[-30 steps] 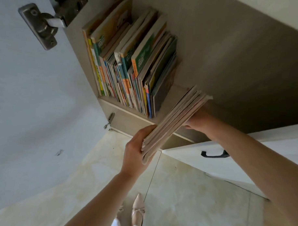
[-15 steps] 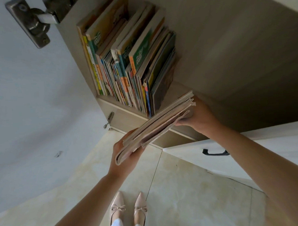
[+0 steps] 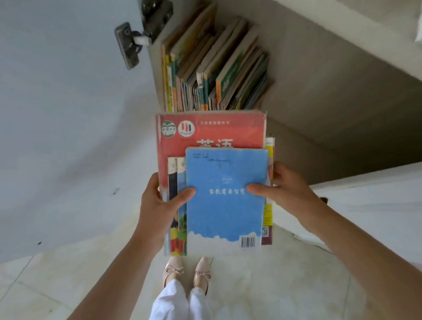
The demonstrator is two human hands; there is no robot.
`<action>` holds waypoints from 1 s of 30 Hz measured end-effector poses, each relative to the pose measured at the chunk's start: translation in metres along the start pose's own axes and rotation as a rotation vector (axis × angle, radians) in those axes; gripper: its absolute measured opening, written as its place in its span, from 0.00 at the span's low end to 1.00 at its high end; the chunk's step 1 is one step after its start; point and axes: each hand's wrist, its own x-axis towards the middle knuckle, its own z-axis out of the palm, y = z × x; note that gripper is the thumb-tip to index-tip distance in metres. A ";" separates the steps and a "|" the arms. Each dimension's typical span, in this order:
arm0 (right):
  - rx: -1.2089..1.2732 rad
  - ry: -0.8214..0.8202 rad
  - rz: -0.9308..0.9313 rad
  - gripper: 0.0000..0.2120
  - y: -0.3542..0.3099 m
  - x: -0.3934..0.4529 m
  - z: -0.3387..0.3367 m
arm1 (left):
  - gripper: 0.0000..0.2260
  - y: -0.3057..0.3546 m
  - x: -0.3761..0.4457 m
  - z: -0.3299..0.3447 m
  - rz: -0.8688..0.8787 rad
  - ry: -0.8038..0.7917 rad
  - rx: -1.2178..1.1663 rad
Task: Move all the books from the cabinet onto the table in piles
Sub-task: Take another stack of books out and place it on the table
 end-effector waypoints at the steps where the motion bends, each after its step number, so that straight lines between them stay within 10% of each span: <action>1: 0.018 0.010 0.006 0.20 -0.004 -0.012 0.006 | 0.27 0.008 -0.010 -0.005 -0.022 0.016 -0.006; 19: 0.168 -0.022 0.009 0.18 -0.083 -0.184 0.065 | 0.16 0.105 -0.228 -0.068 -0.186 0.142 -0.073; 30: -0.144 -0.365 -0.269 0.19 -0.114 -0.235 0.079 | 0.34 0.085 -0.345 -0.038 0.058 0.765 -0.222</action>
